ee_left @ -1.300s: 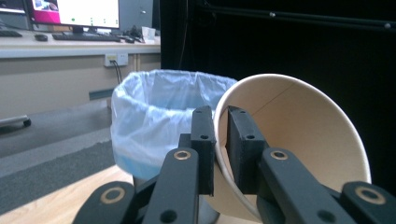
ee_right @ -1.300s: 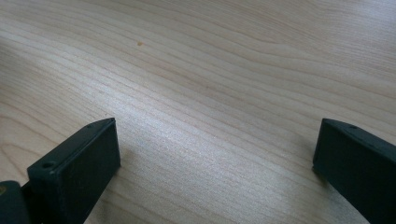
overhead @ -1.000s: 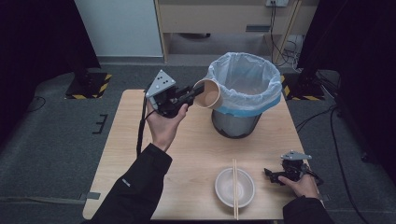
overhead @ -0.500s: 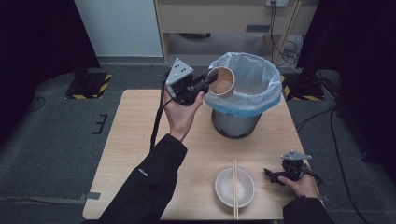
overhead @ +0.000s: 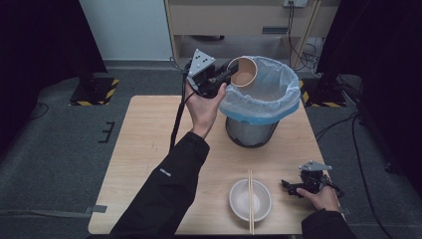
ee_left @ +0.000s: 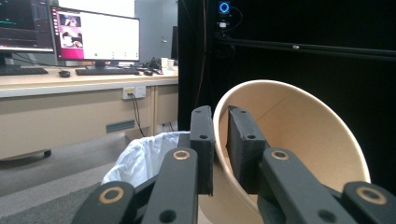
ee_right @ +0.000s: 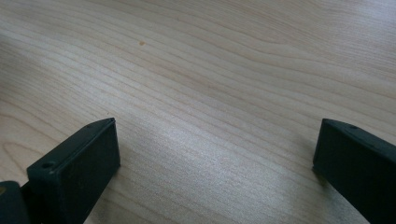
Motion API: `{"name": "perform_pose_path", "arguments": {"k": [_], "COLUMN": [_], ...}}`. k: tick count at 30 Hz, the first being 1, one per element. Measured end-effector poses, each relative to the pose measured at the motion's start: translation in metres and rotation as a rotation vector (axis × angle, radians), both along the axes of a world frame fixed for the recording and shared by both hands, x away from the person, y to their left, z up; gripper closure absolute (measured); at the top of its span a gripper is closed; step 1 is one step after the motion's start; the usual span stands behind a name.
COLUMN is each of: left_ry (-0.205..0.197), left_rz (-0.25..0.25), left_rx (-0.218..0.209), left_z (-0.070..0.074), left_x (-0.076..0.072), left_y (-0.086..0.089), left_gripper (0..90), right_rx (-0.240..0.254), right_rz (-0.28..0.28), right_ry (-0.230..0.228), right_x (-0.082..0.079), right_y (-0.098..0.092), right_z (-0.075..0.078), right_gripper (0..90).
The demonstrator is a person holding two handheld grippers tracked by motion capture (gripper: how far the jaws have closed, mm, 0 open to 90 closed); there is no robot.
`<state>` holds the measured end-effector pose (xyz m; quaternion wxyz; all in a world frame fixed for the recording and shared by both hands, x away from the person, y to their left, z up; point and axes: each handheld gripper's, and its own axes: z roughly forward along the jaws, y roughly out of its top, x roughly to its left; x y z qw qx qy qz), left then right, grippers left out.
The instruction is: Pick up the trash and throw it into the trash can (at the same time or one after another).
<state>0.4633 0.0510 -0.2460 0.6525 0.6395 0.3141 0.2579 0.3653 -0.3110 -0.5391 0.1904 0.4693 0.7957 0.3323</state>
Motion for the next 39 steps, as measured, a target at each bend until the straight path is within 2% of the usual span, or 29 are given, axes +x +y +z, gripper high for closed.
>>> {"name": "perform_pose_path", "arguments": {"k": [2, 9, 11, 16, 23, 24, 27, 29, 30, 33, 37, 39], "left_ry": [-0.001, -0.003, 0.016, 0.031, 0.066, 0.081, 0.104, 0.11, 0.113, 0.1, 0.08, 0.062], "left_rz": [0.012, 0.055, 0.059, 0.06, 0.068, 0.073, 0.069, 0.056, 0.026, 0.008, -0.013, -0.027], "left_rx": [0.021, 0.045, 0.035, 0.016, 0.035, 0.048, 0.05, 0.049, 0.053, 0.081, 0.071, 0.079], "left_z": [0.001, -0.002, -0.004, -0.01, -0.024, -0.028, -0.036, -0.038, -0.042, -0.044, -0.04, -0.035], "left_x": [0.004, 0.018, 0.024, 0.034, 0.046, 0.051, 0.057, 0.059, 0.061, 0.06, 0.053, 0.042], "left_y": [-0.003, -0.009, -0.013, -0.021, -0.033, -0.035, -0.038, -0.04, -0.043, -0.043, -0.038, -0.028], "left_gripper": [80.0, 80.7, 80.9, 80.7, 78.3, 78.3, 77.5, 72.4, 67.4, 53.5, 45.0, 39.8], "right_rx": [0.0, -0.001, -0.002, -0.001, -0.002, -0.001, -0.001, -0.001, -0.001, -0.001, 0.0, 0.0], "right_rz": [0.0, 0.001, 0.001, 0.001, 0.001, 0.001, 0.0, 0.001, 0.0, 0.001, 0.001, 0.002], "right_ry": [0.0, -0.001, -0.002, -0.002, -0.002, -0.001, -0.002, -0.002, -0.002, -0.002, -0.001, -0.002], "right_x": [0.0, 0.0, 0.0, 0.0, 0.0, 0.0, 0.0, 0.0, 0.0, 0.0, 0.0, 0.0], "right_y": [0.0, 0.0, 0.0, 0.0, 0.0, 0.0, 0.0, 0.0, 0.0, 0.0, 0.001, 0.0], "right_z": [0.0, 0.0, 0.0, 0.0, 0.0, 0.0, 0.0, 0.0, 0.0, 0.0, 0.0, 0.0], "right_gripper": [0.8, 0.8, 0.8, 0.8, 0.8, 0.7, 0.8, 0.8, 0.7, 0.8, 0.8, 0.8]}}
